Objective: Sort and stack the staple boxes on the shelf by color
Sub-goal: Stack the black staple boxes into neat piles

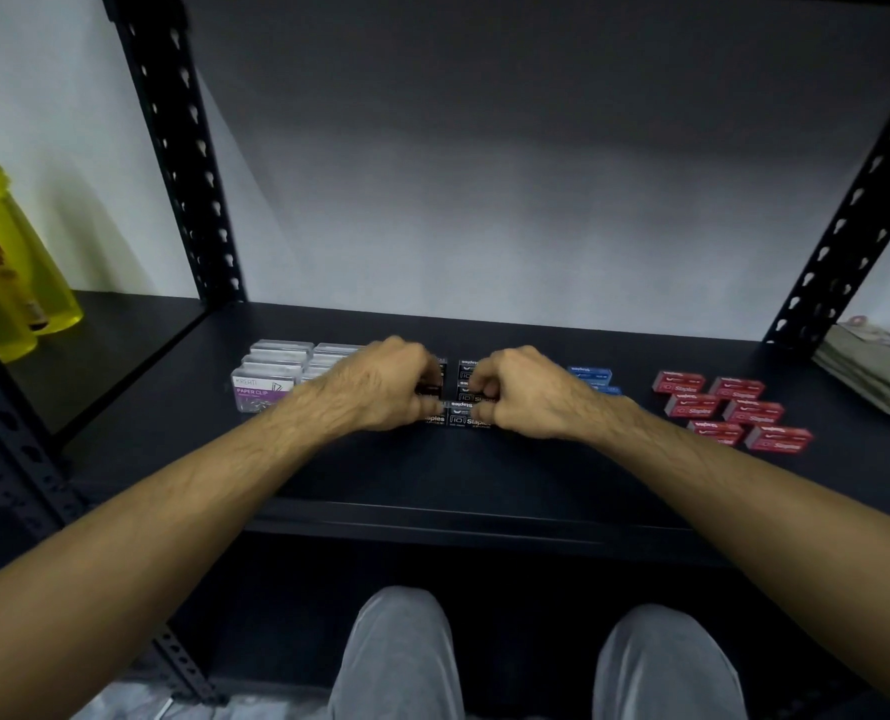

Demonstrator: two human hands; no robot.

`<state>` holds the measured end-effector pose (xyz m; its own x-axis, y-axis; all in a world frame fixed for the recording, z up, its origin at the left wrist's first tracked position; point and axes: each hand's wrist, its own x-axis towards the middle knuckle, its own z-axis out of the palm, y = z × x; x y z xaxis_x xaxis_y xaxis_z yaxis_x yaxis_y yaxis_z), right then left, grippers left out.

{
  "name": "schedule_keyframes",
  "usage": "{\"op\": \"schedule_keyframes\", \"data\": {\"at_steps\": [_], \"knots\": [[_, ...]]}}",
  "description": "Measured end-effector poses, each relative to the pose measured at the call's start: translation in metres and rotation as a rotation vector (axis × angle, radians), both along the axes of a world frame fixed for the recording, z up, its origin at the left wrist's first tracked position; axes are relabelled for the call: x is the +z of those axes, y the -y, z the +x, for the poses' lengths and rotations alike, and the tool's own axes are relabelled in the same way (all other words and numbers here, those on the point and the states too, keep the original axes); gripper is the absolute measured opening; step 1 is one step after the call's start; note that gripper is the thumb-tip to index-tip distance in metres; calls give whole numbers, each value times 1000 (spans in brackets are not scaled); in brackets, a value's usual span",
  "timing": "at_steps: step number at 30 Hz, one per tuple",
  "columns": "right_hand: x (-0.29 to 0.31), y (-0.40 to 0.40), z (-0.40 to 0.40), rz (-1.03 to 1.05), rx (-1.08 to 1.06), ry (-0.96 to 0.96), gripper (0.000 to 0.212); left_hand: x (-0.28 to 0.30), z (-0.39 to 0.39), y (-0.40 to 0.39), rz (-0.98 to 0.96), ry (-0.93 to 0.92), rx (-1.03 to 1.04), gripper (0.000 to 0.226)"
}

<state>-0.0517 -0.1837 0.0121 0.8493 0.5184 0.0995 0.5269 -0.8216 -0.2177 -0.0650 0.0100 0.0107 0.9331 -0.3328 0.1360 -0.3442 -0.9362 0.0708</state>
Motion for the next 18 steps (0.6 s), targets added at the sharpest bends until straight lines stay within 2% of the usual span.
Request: {"op": "schedule_keyframes", "data": {"at_steps": [4, 14, 18], "knots": [[6, 6, 7, 76, -20, 54, 17, 22, 10, -5, -90, 80, -6, 17], [8, -1, 23, 36, -38, -46, 26, 14, 43, -3, 23, -168, -89, 19], [6, -3, 30, -9, -21, -110, 21, 11, 48, -3, 49, -212, -96, 17]]}}
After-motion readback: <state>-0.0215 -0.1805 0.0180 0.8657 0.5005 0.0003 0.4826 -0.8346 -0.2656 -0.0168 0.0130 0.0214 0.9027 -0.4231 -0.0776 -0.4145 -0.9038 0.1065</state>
